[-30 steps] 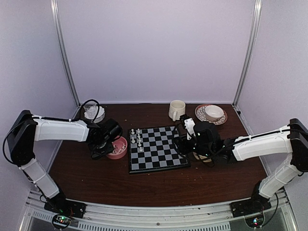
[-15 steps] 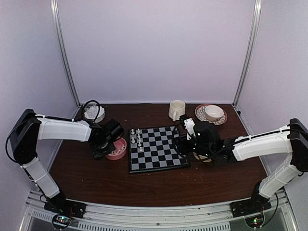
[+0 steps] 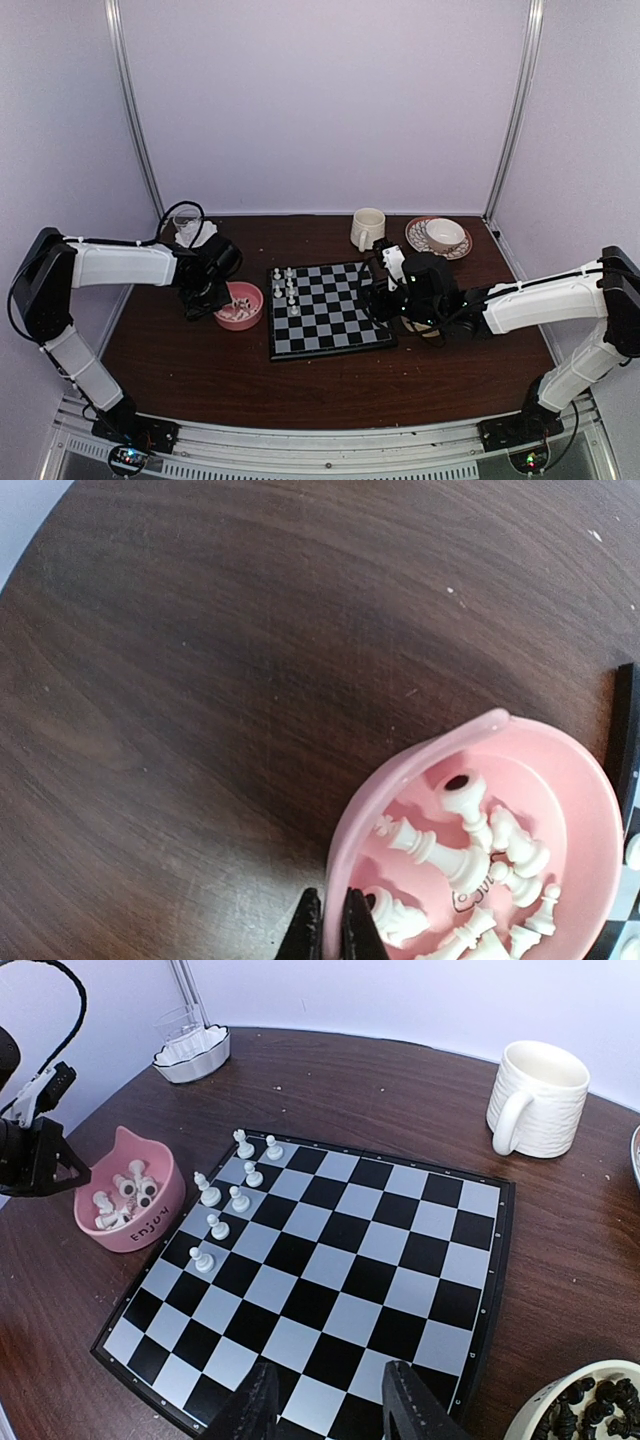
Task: Set up the chess pieces on the board
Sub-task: Pick up the king from the storage box.
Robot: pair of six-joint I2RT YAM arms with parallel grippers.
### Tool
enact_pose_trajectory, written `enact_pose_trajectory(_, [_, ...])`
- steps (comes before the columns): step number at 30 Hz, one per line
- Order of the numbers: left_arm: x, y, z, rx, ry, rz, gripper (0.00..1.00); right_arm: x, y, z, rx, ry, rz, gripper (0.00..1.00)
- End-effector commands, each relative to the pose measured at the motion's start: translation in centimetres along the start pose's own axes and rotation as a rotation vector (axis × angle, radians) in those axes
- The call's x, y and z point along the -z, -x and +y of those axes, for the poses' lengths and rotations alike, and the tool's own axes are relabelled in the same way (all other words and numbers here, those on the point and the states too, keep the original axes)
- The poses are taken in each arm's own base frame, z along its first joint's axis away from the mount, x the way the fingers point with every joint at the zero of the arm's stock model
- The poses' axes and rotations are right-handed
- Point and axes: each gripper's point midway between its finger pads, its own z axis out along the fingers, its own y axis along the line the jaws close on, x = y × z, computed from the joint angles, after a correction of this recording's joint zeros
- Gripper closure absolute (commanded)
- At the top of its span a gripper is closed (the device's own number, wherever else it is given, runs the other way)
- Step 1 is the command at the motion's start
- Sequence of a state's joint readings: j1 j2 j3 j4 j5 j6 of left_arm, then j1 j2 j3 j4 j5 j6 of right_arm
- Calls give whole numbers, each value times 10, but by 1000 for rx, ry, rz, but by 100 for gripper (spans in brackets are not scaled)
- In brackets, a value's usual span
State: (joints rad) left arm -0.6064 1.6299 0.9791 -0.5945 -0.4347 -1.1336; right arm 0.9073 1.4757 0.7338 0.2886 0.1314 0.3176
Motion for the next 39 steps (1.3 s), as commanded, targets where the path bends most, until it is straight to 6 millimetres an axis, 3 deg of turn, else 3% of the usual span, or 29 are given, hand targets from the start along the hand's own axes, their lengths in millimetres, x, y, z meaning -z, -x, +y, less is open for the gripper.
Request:
enact_pose_trajectory(1, [7,8,24,-253,78,-2,100,1,5,0,-3,8,-21,62])
enact_pose_trajectory(6, [5,7,30,-399,4,57,100,1,5,2,0,14,-20,62])
enact_pose_trajectory(9, [5,1,22,-428,-109,93,100,0,4,3,0,19,-18,62])
enact_pose_trajectory(18, [-9,-3,3,-501,-186,151,98,0,4,3,0,22,-18,62])
enact_pose_trajectory(22, [-14,3,-5,-524,-195,142,84,0,4,3,1,23,-18,62])
enact_pose_trajectory(25, [-13,10,0,-532,-152,127,76,1,5,3,2,24,-20,62])
enact_pose_trajectory(29, [6,17,3,-519,-164,104,65,1,6,3,4,22,-22,62])
enact_pose_trajectory(34, [54,27,1,-472,-254,9,43,1,6,4,6,25,-21,62])
enact_pose_trajectory(39, [94,27,-6,-399,-367,-70,43,0,5,4,5,25,-19,62])
